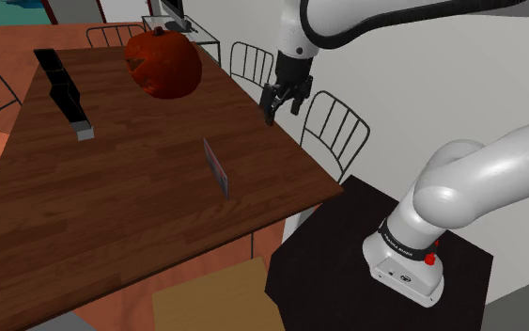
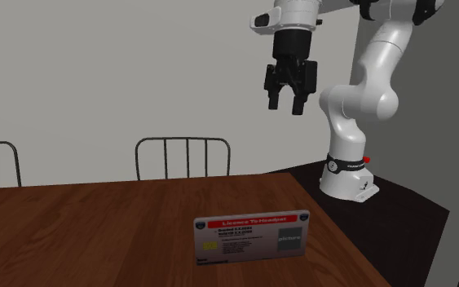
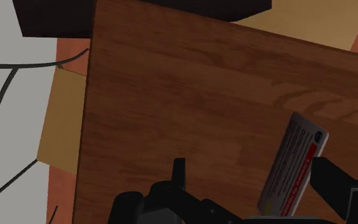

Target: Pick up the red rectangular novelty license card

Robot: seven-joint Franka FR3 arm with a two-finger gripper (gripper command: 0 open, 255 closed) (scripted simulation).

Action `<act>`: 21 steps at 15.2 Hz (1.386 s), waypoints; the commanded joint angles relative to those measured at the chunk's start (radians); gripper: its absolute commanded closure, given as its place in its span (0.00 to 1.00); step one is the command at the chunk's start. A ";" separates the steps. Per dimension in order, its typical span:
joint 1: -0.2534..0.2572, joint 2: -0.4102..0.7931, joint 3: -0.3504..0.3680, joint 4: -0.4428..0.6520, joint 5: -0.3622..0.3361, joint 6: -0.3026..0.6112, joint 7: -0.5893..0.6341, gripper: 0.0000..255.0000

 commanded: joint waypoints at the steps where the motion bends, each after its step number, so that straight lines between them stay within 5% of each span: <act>1: -0.003 0.060 0.045 0.010 0.005 0.059 0.068 0.00; 8: -0.040 0.319 0.185 0.115 -0.060 0.224 0.315 0.00; 15: -0.052 0.623 0.268 0.297 -0.257 0.314 0.612 0.00; 21: -0.045 0.671 0.261 0.263 -0.296 0.388 0.642 0.00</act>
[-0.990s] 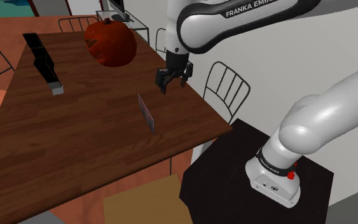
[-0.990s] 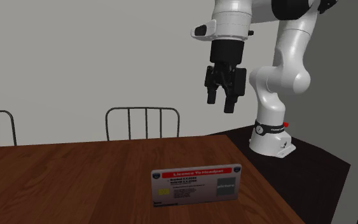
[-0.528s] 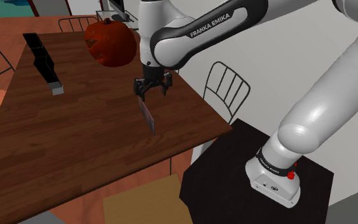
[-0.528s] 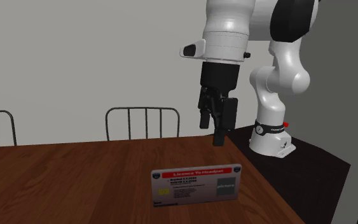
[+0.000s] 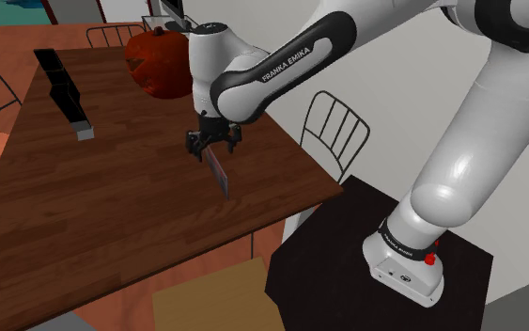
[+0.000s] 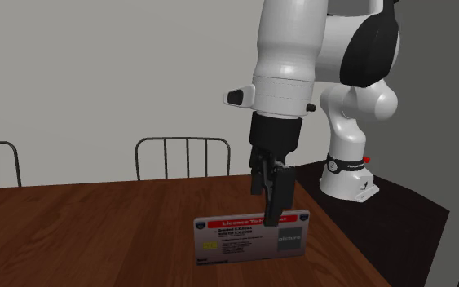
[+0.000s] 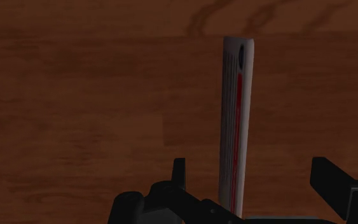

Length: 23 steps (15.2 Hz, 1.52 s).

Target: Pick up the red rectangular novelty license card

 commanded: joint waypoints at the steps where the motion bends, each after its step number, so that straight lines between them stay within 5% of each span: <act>1: 0.001 0.014 -0.002 -0.014 -0.013 0.026 0.010 0.00; 4: 0.002 0.020 -0.003 -0.016 -0.017 0.033 0.014 0.00; 5: 0.002 0.020 -0.003 -0.016 -0.018 0.033 0.014 1.00; 14: 0.002 0.020 -0.003 -0.016 -0.018 0.033 0.014 1.00; 23: -0.005 -0.052 0.003 0.035 0.041 -0.078 -0.033 1.00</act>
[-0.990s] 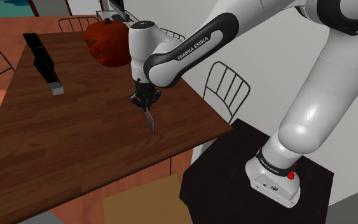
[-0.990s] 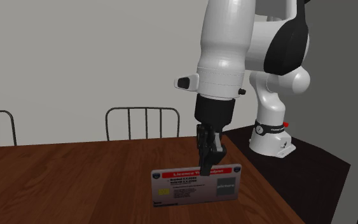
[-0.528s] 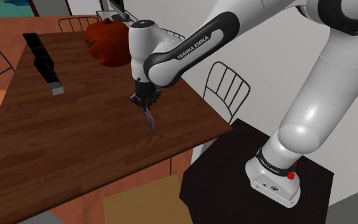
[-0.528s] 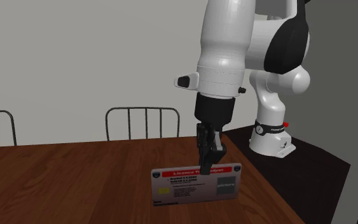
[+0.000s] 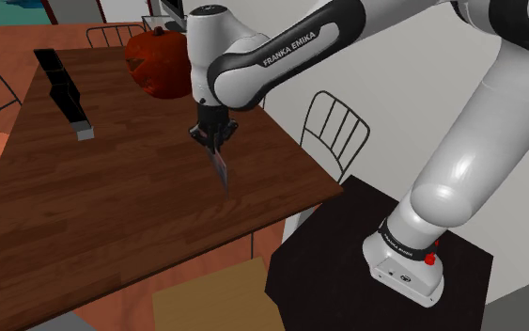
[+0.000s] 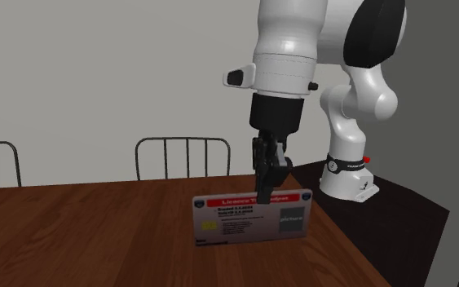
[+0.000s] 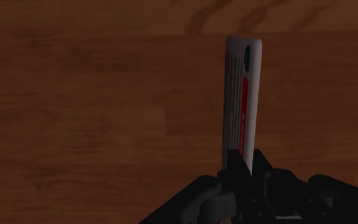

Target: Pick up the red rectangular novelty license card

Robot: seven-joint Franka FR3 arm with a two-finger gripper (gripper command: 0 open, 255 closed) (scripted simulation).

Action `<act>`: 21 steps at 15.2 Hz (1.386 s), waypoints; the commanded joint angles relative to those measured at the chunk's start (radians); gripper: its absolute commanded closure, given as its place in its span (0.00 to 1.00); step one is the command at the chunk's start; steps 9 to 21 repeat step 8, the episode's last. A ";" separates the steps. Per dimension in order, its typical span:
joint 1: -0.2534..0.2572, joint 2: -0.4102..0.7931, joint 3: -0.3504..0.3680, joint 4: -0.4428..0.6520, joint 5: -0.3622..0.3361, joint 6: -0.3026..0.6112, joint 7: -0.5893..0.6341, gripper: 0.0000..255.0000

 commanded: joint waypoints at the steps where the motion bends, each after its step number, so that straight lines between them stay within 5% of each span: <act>1: -0.001 -0.016 0.001 0.010 0.012 -0.024 -0.009 1.00; 6: -0.002 -0.047 0.000 0.048 0.035 -0.088 -0.028 1.00; 21: -0.002 -0.048 0.000 0.049 0.035 -0.090 -0.029 1.00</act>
